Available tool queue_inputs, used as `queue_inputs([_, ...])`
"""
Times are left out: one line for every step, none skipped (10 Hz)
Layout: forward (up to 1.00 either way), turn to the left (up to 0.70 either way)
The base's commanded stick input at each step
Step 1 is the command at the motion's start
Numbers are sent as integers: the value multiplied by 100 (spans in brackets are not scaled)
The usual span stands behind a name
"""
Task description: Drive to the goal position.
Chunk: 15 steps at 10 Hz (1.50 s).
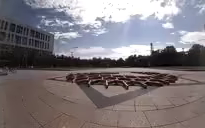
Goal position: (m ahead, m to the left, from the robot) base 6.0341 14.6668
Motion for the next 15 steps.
queue_inputs([5, -1])
queue_inputs([5, -1])
queue_inputs([5, 0])
queue_inputs([5, -1])
queue_inputs([5, -1])
queue_inputs([5, -1])
queue_inputs([5, -1])
queue_inputs([5, 0])
queue_inputs([5, -1])
queue_inputs([5, -1])
queue_inputs([5, -1])
queue_inputs([5, -1])
queue_inputs([5, -1])
queue_inputs([5, -1])
queue_inputs([5, -1])
